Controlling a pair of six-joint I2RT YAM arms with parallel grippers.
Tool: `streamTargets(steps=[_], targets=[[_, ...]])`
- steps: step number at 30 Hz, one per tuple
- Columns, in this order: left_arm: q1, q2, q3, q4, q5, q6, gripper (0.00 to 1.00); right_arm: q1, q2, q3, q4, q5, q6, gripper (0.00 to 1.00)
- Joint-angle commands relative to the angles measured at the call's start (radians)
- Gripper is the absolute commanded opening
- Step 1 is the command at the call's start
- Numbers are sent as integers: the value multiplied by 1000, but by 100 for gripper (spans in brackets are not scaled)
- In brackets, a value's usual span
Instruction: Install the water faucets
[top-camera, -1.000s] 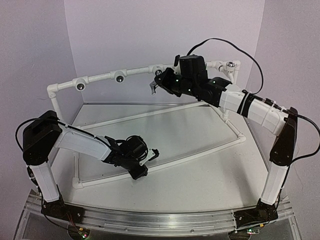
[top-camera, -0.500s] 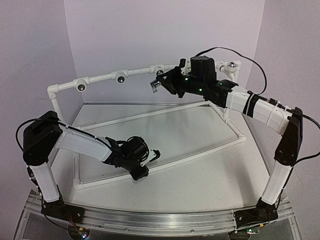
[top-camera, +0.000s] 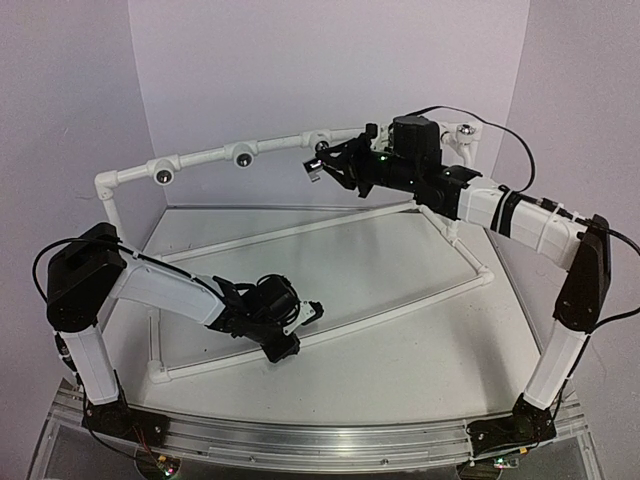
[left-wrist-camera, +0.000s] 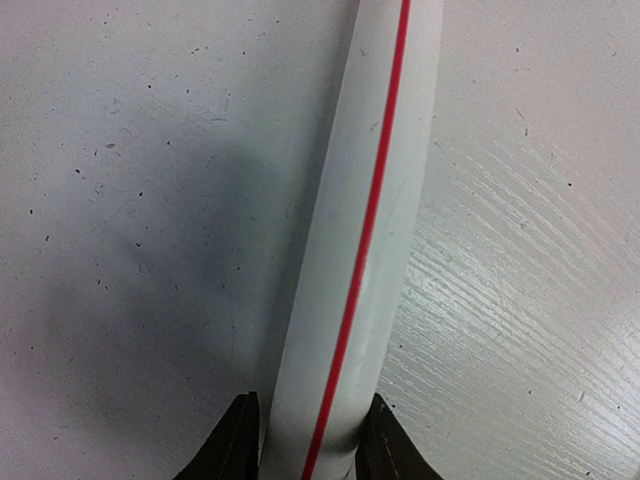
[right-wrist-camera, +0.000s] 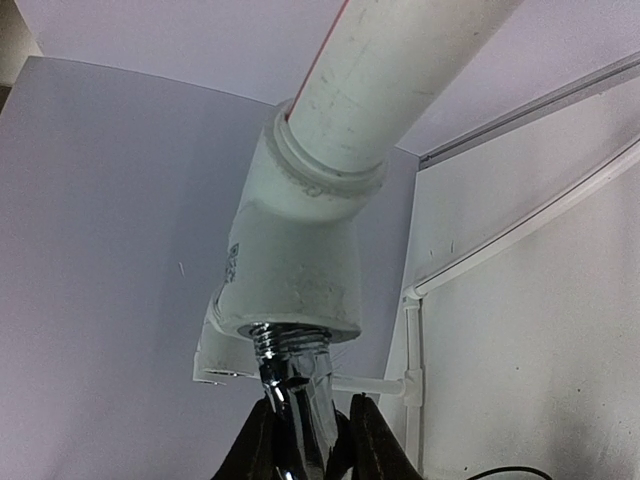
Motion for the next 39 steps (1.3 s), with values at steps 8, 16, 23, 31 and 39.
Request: streamTargets(steps=[8,16,23,31,39], targets=[[-45,65,-18,-21,109,-95,1,-81,-30,-25,188,143,59,21],[-45,66,-17,-21,111,-96,0,-81,-91,-154,329,142,186,10],[-45,69,-13,-21,103,-108,0,-72,-98,-198,273,120,129,12],[-44,80,-2,-19,84,-120,0,23,-176,-265,71,258,-192,0],[-40,102,19,-17,92,-129,0,148,-231,-245,-218,481,-630,0]])
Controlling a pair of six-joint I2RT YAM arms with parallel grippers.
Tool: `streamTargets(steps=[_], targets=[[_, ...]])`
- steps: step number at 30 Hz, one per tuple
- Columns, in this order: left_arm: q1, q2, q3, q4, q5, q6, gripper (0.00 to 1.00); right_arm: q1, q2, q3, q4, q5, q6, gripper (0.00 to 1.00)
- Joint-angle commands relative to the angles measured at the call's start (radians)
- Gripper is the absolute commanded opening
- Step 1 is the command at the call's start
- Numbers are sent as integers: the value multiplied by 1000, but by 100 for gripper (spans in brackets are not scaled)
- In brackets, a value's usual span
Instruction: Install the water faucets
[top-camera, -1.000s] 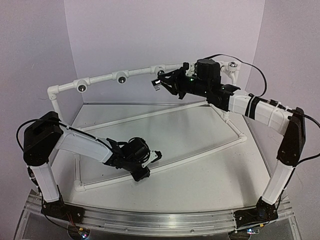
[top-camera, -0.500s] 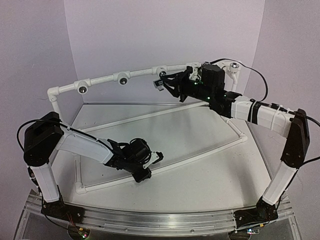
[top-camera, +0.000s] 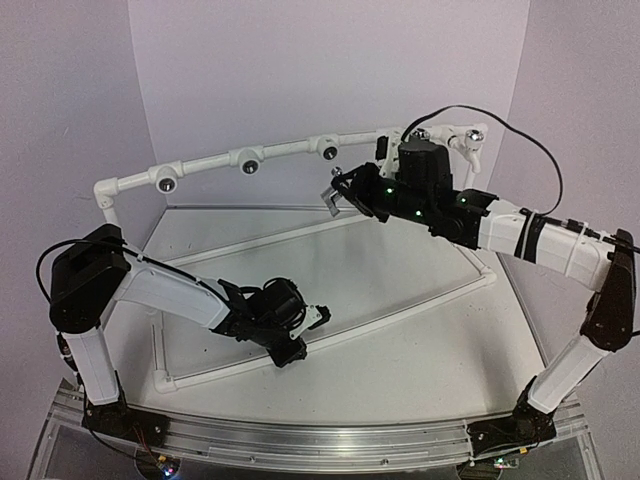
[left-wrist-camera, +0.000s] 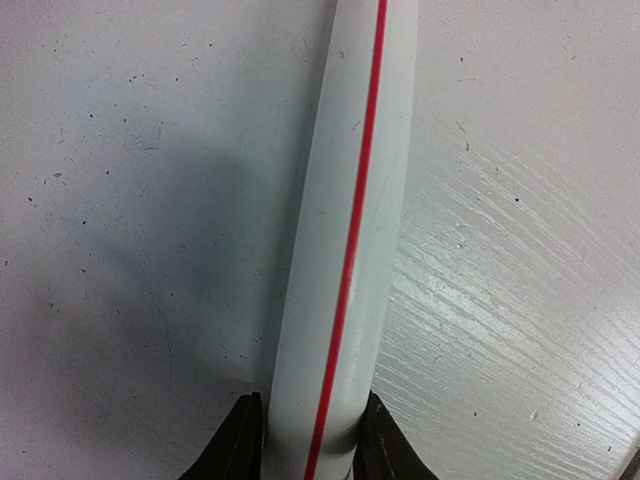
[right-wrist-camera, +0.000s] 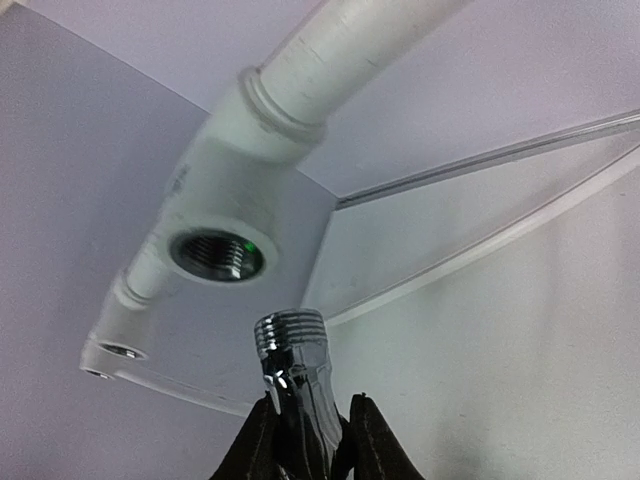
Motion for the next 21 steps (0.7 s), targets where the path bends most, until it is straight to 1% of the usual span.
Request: streamTargets(steps=[1,4,5,6,7,8,10,11,12,13,15,17,19,21], targets=[[-11,80,1,-32,58,-104,0,64,-55,4,-206,217,-384,0],[-11,72,-4,-32,55,-101,0,155,-10,136,-389,454,-683,0],[-11,70,-5,-32,54,-100,0,184,12,183,-444,560,-784,0],[-10,70,-6,-32,55,-99,0,205,35,213,-474,638,-917,0],[-10,70,-5,-32,60,-100,0,216,46,230,-488,666,-1012,0],[-11,68,-3,-32,63,-102,2,220,45,232,-508,625,-1106,0],[-8,47,-1,-33,70,-109,14,218,17,191,-529,493,-1214,0],[-4,26,0,-35,77,-111,25,194,-9,167,-535,396,-1220,0],[0,-2,1,-38,86,-115,38,159,-33,145,-546,277,-1213,0],[4,-42,6,-44,101,-120,51,108,-56,127,-564,124,-1182,0],[6,-123,19,-56,123,-135,69,19,-98,89,-574,-174,-1130,0],[7,-215,39,-71,163,-151,77,5,-124,51,-571,-296,-1112,0],[10,-314,61,-85,209,-169,81,3,-142,36,-566,-375,-1093,0],[18,-401,79,-88,274,-187,83,2,-154,32,-563,-454,-1075,0]])
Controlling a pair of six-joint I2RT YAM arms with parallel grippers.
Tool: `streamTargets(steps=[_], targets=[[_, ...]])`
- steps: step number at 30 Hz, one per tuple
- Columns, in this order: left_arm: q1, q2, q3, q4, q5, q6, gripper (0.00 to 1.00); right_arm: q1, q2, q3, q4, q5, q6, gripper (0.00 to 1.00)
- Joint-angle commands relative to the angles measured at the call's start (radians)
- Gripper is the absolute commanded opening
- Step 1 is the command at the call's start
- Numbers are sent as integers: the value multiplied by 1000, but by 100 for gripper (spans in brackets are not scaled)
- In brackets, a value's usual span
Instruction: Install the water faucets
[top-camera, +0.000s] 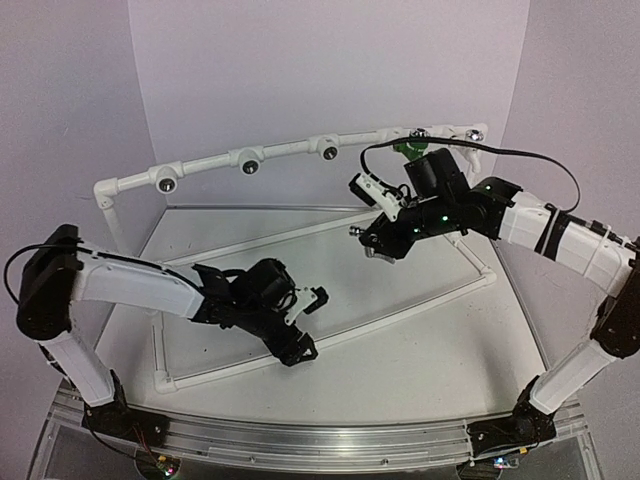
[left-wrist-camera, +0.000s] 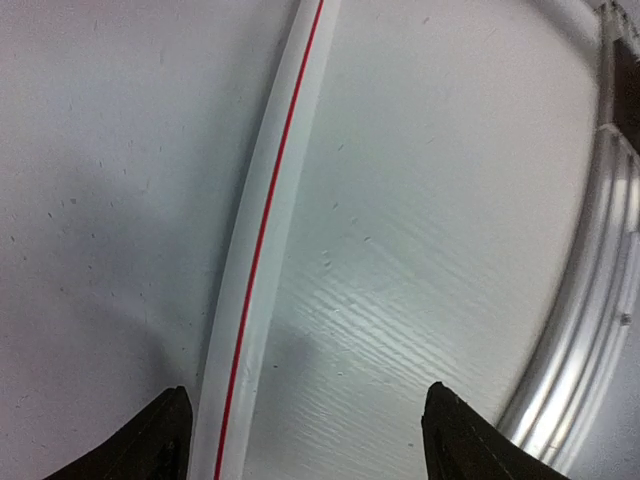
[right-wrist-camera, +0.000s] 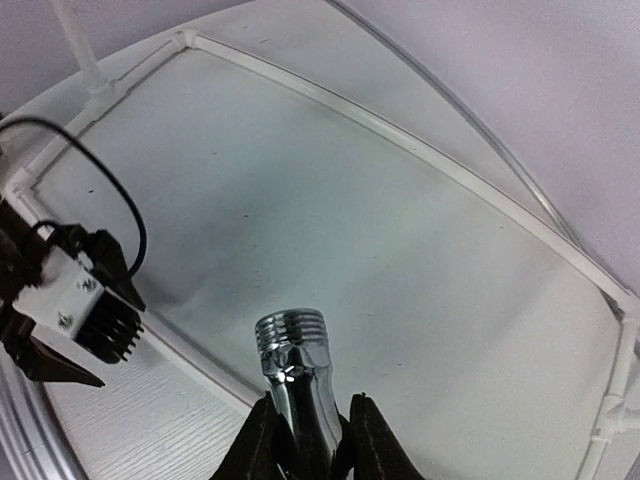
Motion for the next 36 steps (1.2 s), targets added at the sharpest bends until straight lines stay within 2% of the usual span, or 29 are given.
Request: streamTargets(steps=[1,4,8,16,20,25,28,30,36], targets=[[27,-259,75,-1,185,-79,84,24,-83,-7,21,-375,17,0],[105,-367,73,55,372,-171,86,24,-105,-20,48,-467,41,0],[251,-460,16,270,614,-389,93,26,-129,-56,140,-546,67,0],[266,-413,64,345,652,-502,95,37,-78,-40,246,-642,101,0],[264,-388,78,353,682,-508,86,49,-34,-17,254,-645,105,0],[264,-367,86,356,696,-516,83,63,3,-2,265,-649,106,0],[264,-346,90,356,704,-526,74,69,18,-1,288,-660,111,0],[264,-336,92,356,711,-531,64,77,29,4,295,-659,111,0],[264,-321,99,357,714,-532,51,89,55,15,309,-665,114,0]])
